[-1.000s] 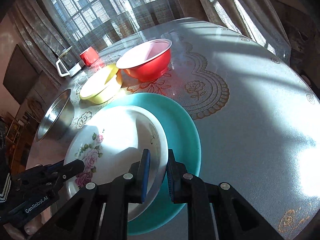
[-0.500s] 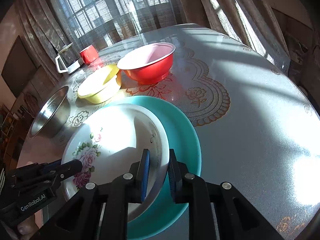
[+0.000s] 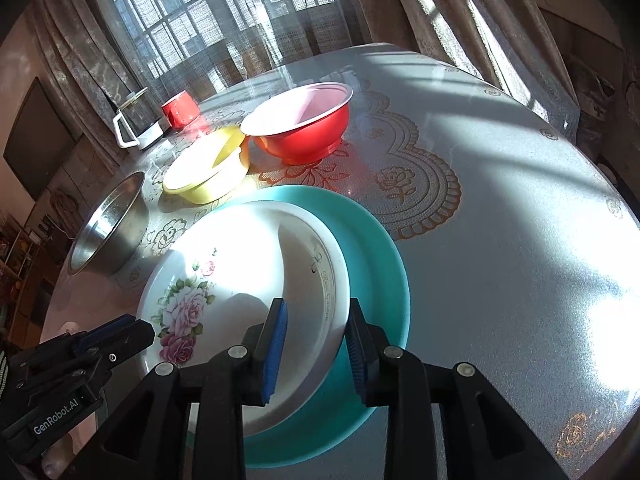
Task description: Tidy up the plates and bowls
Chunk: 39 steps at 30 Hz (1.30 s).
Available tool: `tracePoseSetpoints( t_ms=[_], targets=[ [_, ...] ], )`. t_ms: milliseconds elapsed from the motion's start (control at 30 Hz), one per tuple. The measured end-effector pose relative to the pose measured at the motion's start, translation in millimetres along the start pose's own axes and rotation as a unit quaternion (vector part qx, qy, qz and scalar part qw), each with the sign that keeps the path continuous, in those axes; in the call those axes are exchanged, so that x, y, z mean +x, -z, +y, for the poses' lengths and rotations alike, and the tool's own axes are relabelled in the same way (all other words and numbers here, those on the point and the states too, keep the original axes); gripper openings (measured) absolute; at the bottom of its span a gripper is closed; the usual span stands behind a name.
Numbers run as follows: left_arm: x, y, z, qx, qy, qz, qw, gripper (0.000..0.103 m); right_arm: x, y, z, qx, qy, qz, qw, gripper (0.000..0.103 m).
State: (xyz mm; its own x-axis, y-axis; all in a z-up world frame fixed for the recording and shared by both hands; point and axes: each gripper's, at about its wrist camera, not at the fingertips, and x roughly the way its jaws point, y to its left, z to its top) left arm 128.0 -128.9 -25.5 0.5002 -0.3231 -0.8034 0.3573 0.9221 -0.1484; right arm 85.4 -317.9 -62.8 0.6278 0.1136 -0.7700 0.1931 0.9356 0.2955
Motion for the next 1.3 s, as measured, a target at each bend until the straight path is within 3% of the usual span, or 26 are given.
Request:
tracePoseSetpoints(
  t_ms=[400,600,933,1300],
  targets=[
    [-26.8,17.8,13.2,-0.017,-0.003,-0.020,0.9997,0.024,-15.7,4.6,3.9,0.001,0.007,-0.018,1.000,0.036],
    [-42.1,25.6,21.8,-0.023,-0.012,-0.036,0.9990,0.024,-34.7,4.2,10.4,0.007,-0.012,-0.041,0.999,0.039],
    [-62.7,36.5,50.6,-0.054,-0.023,-0.051,0.9970,0.024,-45.2,12.7,40.4,-0.013,-0.137,-0.021,0.990,0.042],
    [-100.6,50.8,100.7,-0.102,-0.020,-0.081,0.9912,0.031,-30.0,44.4,94.1,-0.072,-0.240,0.052,0.967,0.042]
  ],
)
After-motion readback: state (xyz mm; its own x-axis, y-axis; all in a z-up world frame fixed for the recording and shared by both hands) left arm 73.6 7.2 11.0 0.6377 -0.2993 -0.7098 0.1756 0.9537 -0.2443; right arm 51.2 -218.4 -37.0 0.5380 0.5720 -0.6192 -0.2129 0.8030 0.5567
